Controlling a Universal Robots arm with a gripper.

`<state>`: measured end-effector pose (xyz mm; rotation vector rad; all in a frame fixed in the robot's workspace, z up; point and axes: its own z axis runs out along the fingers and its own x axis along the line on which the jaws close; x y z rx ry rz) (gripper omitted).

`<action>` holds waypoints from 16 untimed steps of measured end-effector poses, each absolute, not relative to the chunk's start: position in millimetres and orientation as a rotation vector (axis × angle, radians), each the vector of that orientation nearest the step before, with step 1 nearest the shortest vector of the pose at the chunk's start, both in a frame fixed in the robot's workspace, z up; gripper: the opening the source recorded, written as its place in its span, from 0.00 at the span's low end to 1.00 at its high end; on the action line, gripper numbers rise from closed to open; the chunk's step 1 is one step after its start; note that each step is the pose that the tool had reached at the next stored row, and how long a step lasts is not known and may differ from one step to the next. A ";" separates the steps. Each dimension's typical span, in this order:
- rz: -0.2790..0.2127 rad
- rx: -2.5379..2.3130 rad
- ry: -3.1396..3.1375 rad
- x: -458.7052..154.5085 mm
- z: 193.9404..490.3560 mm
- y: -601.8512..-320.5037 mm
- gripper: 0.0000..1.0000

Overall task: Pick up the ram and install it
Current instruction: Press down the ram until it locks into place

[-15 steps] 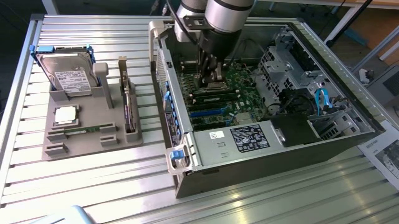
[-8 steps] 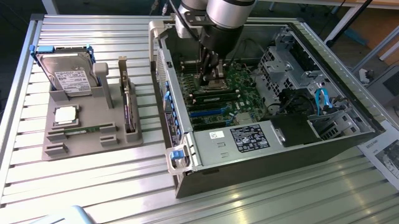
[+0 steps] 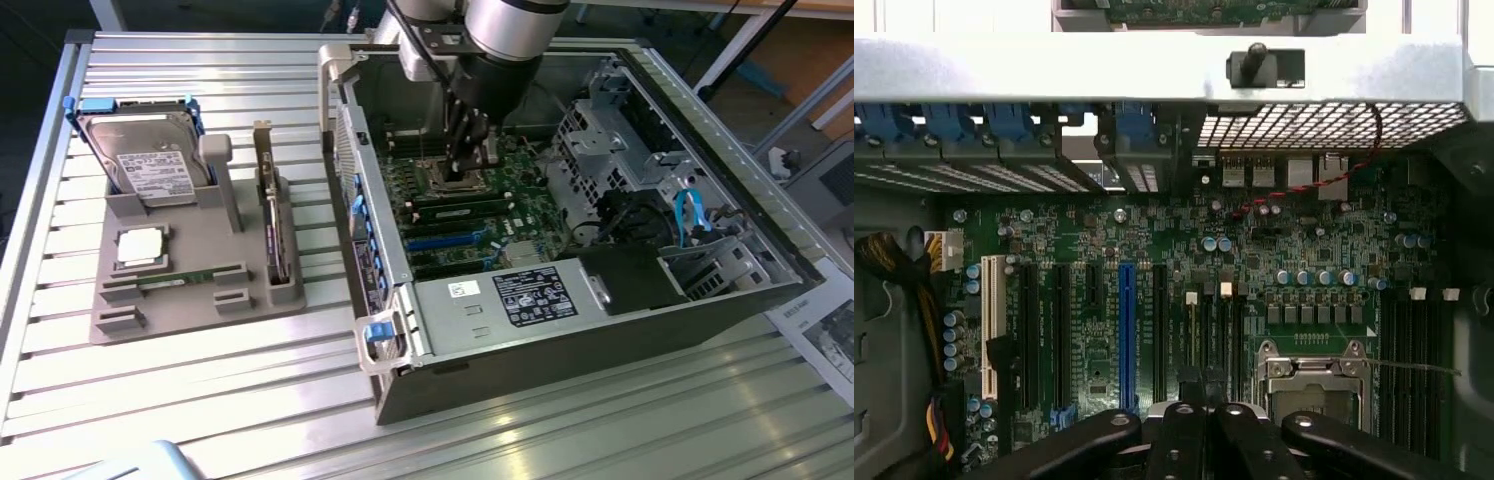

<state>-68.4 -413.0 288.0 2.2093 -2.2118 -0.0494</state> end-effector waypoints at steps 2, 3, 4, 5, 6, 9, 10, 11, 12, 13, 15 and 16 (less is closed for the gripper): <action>-0.050 2.209 -2.212 -62.7 288.0 -413.0 0.10; -0.050 2.209 -2.212 -59.9 288.0 -413.0 0.10; -0.050 2.209 -2.212 -57.5 288.0 -413.0 0.10; -0.050 2.209 -2.212 -54.8 288.0 -413.0 0.10; -0.050 2.209 -2.212 -51.7 288.0 -413.1 0.10; -0.051 2.208 -2.211 -37.1 288.0 -413.2 0.10; -0.052 2.208 -2.211 -32.2 288.0 -413.3 0.10; -0.052 2.208 -2.211 -27.9 288.0 -413.4 0.10; -0.052 2.208 -2.211 -25.2 288.0 -413.4 0.10; -0.053 2.208 -2.211 -21.5 288.0 -413.4 0.10; -0.053 2.208 -2.210 -15.7 288.0 -413.5 0.10; -0.053 2.208 -2.210 -15.4 288.0 -413.5 0.10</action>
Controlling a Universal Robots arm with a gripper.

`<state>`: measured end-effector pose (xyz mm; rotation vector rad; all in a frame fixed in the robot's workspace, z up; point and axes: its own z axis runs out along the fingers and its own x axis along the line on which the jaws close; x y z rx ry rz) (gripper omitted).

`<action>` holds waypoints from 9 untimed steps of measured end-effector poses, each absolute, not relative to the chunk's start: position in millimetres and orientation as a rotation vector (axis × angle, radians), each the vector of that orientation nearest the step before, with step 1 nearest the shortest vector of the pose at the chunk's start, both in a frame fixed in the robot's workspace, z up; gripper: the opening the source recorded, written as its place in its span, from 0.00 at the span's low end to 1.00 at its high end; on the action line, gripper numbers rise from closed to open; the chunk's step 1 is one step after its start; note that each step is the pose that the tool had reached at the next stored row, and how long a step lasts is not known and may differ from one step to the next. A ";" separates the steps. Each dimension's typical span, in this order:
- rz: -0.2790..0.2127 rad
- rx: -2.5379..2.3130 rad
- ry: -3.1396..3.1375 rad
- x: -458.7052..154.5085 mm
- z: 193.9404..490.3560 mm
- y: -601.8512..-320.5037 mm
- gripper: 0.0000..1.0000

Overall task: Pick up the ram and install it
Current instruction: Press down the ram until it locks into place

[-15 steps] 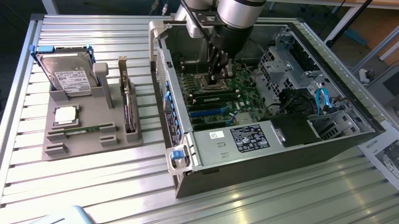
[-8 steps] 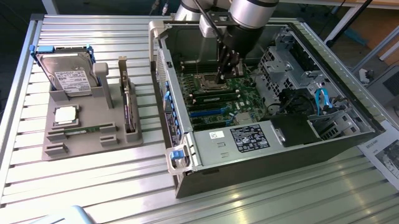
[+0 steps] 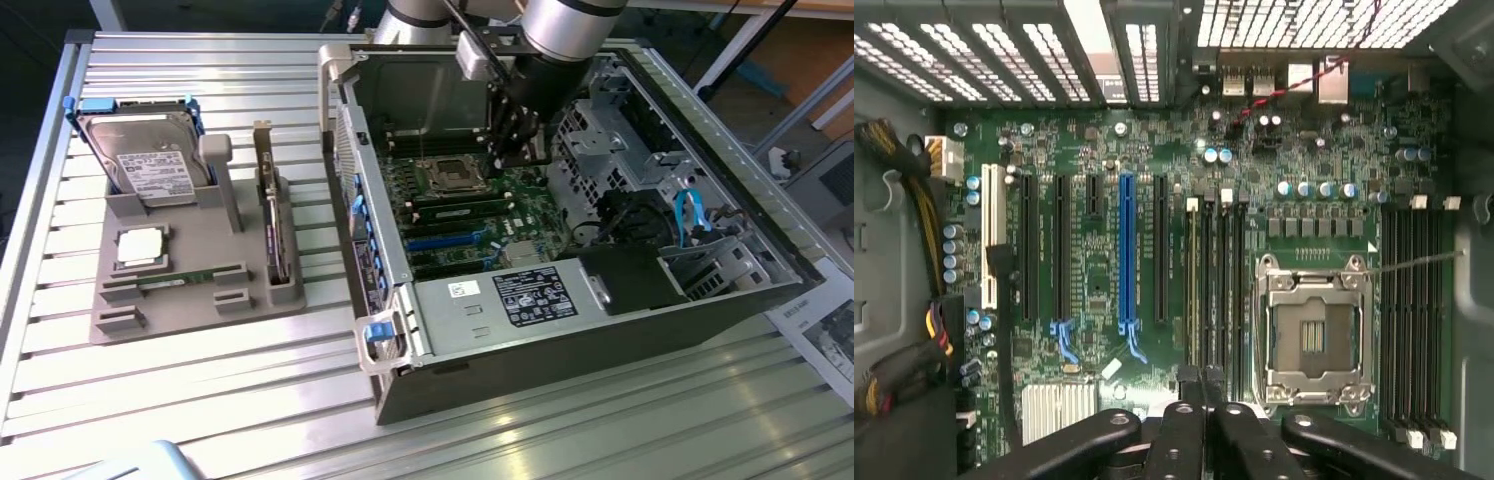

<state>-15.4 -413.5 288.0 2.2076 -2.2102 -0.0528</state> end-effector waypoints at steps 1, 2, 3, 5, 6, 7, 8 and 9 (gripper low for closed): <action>-0.053 2.208 -2.210 -15.4 288.0 -413.4 0.10; -0.053 2.208 -2.210 -15.4 288.0 -413.4 0.10; -0.053 2.208 -2.210 -15.3 288.5 -413.4 0.10; -0.050 2.207 -2.209 -15.3 292.0 -413.4 0.10; -0.049 2.206 -2.209 -15.3 293.9 -413.4 0.10; -0.047 2.205 -2.208 -15.3 296.1 -413.4 0.10; -0.046 2.204 -2.207 -15.3 298.4 -413.4 0.10; -0.043 2.203 -2.206 -15.3 301.2 -413.4 0.10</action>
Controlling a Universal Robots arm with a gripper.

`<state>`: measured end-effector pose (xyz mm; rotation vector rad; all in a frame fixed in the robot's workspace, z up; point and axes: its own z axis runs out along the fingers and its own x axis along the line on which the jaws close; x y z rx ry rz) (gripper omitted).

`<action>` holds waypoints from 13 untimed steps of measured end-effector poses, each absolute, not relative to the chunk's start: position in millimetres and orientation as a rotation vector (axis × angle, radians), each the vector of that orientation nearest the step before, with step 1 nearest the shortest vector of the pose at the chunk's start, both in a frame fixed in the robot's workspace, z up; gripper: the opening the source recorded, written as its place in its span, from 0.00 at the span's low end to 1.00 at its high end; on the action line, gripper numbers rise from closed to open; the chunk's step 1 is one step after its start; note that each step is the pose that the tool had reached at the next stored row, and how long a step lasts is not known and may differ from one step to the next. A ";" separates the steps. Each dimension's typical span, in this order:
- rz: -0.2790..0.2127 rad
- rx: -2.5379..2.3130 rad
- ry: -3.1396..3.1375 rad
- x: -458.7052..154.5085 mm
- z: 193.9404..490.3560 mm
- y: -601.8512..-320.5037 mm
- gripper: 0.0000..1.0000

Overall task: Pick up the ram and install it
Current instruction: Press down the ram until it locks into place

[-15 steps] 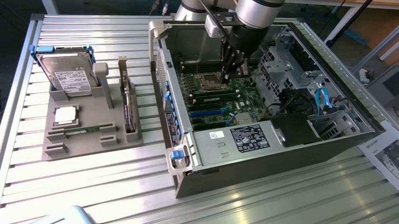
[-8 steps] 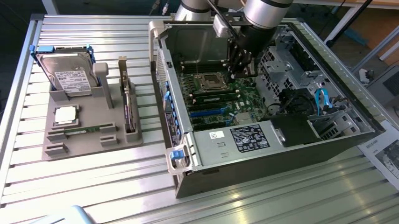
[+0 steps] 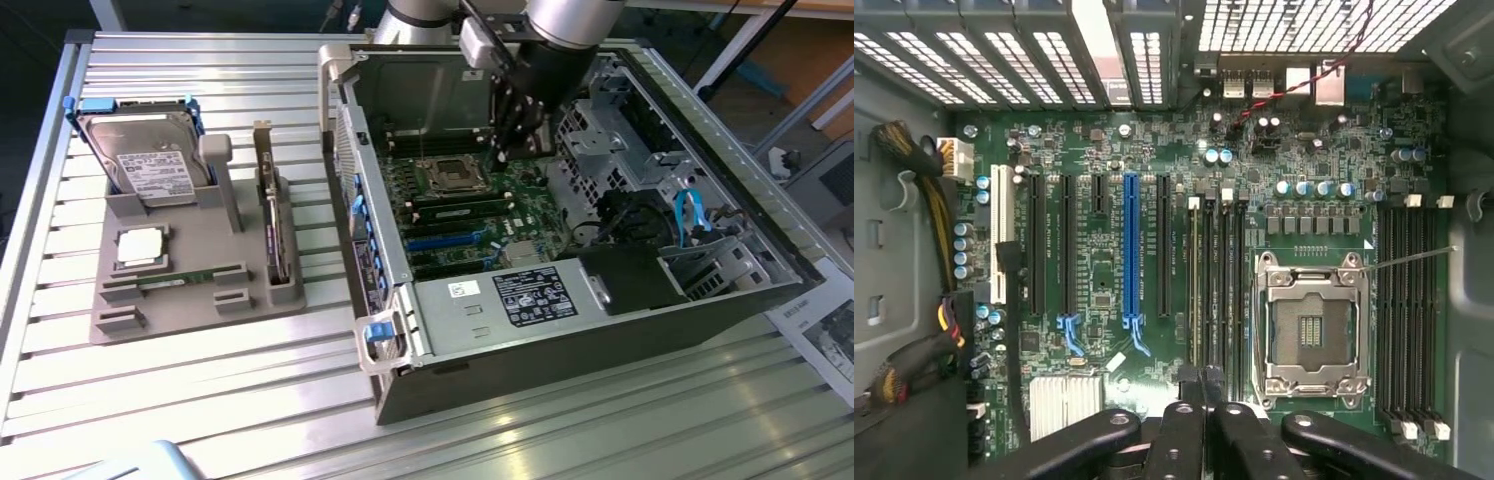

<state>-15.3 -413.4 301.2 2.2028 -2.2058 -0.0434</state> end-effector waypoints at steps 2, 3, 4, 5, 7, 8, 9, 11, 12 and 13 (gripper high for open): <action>-0.037 2.200 -2.203 -15.3 307.9 -413.4 0.10; -0.033 2.198 -2.201 -15.3 309.9 -413.4 0.10; -0.030 2.197 -2.200 -15.3 311.6 -413.4 0.10; -0.028 2.195 -2.199 -15.3 313.7 -413.4 0.10; -0.022 2.193 -2.196 -15.3 316.2 -413.3 0.10; -0.020 2.192 -2.196 -15.3 318.3 -413.3 0.10; -0.020 2.192 -2.195 -15.3 319.8 -413.3 0.10; -0.019 2.192 -2.195 -15.3 320.8 -413.3 0.10; -0.019 2.191 -2.195 -15.3 320.9 -413.3 0.10; -0.019 2.191 -2.195 -15.3 321.0 -413.3 0.10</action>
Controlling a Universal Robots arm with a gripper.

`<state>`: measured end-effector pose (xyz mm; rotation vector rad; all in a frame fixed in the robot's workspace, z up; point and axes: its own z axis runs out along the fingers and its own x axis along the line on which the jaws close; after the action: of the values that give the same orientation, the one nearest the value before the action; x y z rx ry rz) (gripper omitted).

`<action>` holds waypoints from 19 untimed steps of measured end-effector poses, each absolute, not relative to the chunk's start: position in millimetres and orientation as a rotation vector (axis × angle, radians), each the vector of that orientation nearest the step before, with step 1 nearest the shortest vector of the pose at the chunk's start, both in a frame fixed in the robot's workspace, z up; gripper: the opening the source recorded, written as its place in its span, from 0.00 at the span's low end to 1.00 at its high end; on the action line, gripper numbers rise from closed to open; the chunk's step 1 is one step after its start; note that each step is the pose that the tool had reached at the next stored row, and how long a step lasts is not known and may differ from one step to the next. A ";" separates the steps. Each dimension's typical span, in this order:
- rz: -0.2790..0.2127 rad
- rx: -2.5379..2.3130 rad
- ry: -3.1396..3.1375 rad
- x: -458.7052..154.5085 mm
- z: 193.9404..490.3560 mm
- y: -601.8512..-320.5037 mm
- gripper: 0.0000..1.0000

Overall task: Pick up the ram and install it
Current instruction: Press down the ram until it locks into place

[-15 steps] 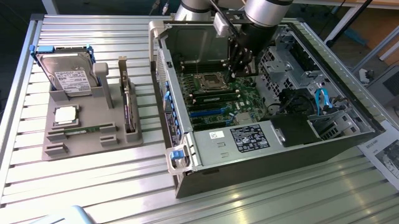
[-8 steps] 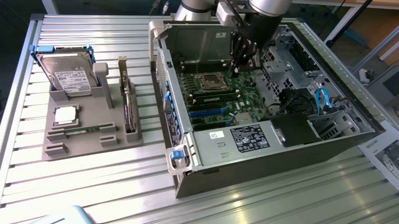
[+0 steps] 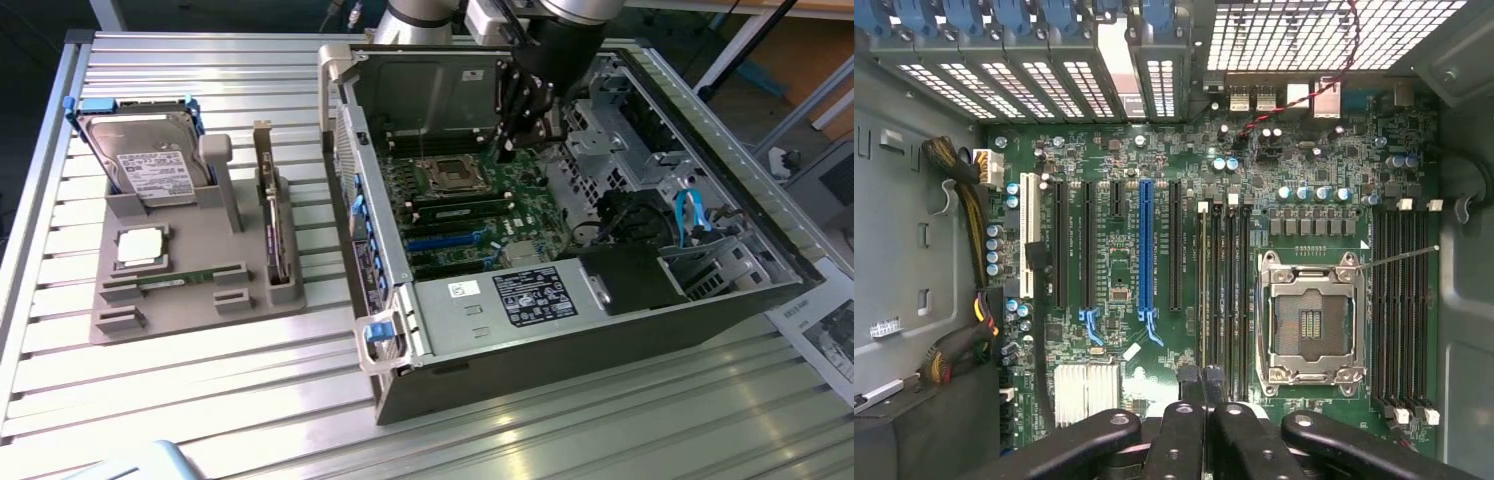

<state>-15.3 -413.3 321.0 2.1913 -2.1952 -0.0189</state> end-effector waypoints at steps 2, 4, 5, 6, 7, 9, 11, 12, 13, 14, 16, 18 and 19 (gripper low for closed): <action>-0.019 2.191 -2.195 -15.3 321.0 -413.3 0.10; -0.019 2.191 -2.195 -15.3 320.9 -413.3 0.10; -0.019 2.191 -2.195 -15.3 321.0 -413.3 0.10; -0.019 2.191 -2.195 -15.3 321.0 -413.3 0.10; -0.019 2.191 -2.195 -15.3 320.9 -413.3 0.10; -0.019 2.191 -2.195 -15.3 321.0 -413.3 0.10; -0.019 2.191 -2.195 -15.3 321.0 -413.3 0.10; -0.019 2.190 -2.197 -15.3 320.9 -413.3 0.10; -0.019 2.187 -2.200 -15.3 321.0 -413.3 0.10; -0.019 2.178 -2.208 -15.3 321.0 -413.3 0.10; -0.020 2.152 -2.234 -15.3 321.0 -413.3 0.10; -0.022 2.122 -2.263 -15.3 321.0 -413.3 0.10; -0.023 2.103 -2.282 -15.3 321.0 -413.3 0.10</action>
<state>-15.3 -413.3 321.0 2.1028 -2.2825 -0.0234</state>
